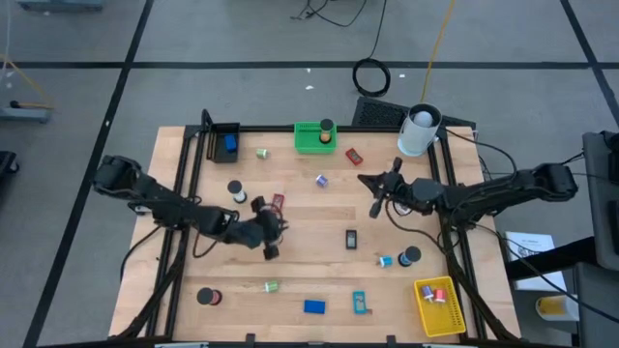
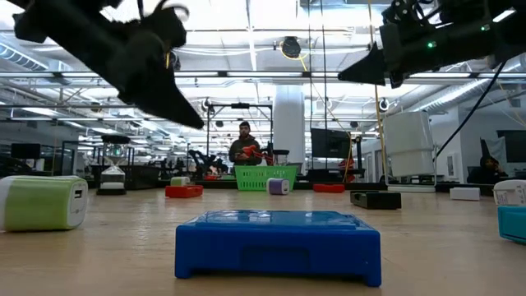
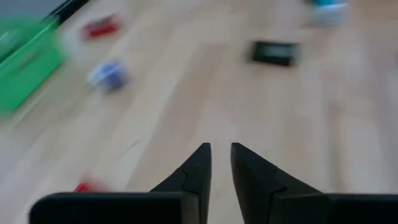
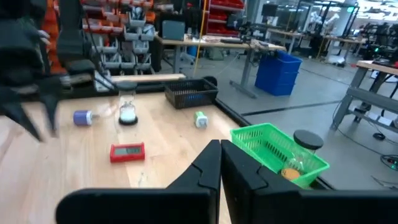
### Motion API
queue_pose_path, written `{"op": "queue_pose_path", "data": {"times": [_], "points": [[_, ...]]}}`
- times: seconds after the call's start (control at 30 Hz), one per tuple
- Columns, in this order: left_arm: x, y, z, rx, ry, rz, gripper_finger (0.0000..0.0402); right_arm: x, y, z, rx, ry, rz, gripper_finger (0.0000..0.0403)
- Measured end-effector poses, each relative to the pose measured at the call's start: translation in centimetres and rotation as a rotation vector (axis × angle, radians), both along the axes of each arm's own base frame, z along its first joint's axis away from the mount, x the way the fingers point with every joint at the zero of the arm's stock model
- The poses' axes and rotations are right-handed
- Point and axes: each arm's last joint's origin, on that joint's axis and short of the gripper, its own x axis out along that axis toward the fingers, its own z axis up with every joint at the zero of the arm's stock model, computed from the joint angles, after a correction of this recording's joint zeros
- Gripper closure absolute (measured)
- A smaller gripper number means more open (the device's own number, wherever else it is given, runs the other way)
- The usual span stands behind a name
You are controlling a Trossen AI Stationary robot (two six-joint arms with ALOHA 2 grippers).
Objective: Pick & Place Office items
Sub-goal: Put the bottom red digital clock into the black basket
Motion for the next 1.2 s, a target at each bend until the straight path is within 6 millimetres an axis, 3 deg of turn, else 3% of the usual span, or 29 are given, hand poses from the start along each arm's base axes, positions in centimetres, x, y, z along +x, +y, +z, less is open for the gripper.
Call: {"op": "queue_pose_path", "data": {"times": [0.43,0.7,0.9,1.2], "points": [[0.8,3.9,-0.3,-0.034,0.035,0.210,0.0152,0.7,-0.3,-0.1,-0.055,-0.022,-0.012,0.0399],[3.3,5.5,-0.2,-0.081,0.184,0.359,0.0078,0.7,-3.5,0.7,-0.087,-0.114,-0.029,0.0399],[4.6,6.3,-0.8,-0.178,0.292,0.494,0.0067,0.4,-5.6,1.0,-0.063,-0.146,-0.010,0.0399],[5.5,9.3,-2.5,-0.300,0.399,0.621,0.0095,0.4,-5.6,1.1,-0.080,-0.146,0.034,0.0399]]}}
